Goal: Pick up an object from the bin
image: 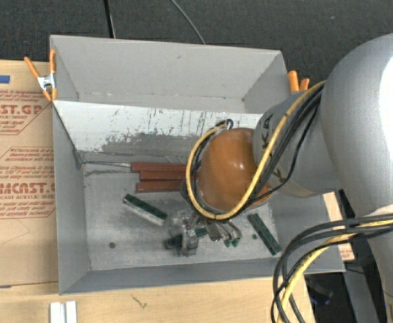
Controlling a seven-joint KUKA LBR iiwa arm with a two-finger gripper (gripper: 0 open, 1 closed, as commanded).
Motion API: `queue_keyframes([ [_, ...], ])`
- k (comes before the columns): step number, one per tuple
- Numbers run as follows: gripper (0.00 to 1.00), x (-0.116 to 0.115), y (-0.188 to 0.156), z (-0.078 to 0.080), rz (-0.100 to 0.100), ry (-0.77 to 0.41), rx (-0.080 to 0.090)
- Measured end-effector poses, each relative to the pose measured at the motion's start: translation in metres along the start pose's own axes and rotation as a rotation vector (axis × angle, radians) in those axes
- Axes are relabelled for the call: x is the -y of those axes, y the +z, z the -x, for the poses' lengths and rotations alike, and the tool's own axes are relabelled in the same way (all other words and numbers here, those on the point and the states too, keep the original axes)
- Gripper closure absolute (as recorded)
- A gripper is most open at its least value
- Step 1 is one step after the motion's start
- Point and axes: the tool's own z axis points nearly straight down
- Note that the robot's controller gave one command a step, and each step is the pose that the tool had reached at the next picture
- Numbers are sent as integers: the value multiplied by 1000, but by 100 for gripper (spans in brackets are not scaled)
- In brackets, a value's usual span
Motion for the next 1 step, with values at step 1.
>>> queue_keyframes([
  [1,100,0,0,0,0,0,0],
])
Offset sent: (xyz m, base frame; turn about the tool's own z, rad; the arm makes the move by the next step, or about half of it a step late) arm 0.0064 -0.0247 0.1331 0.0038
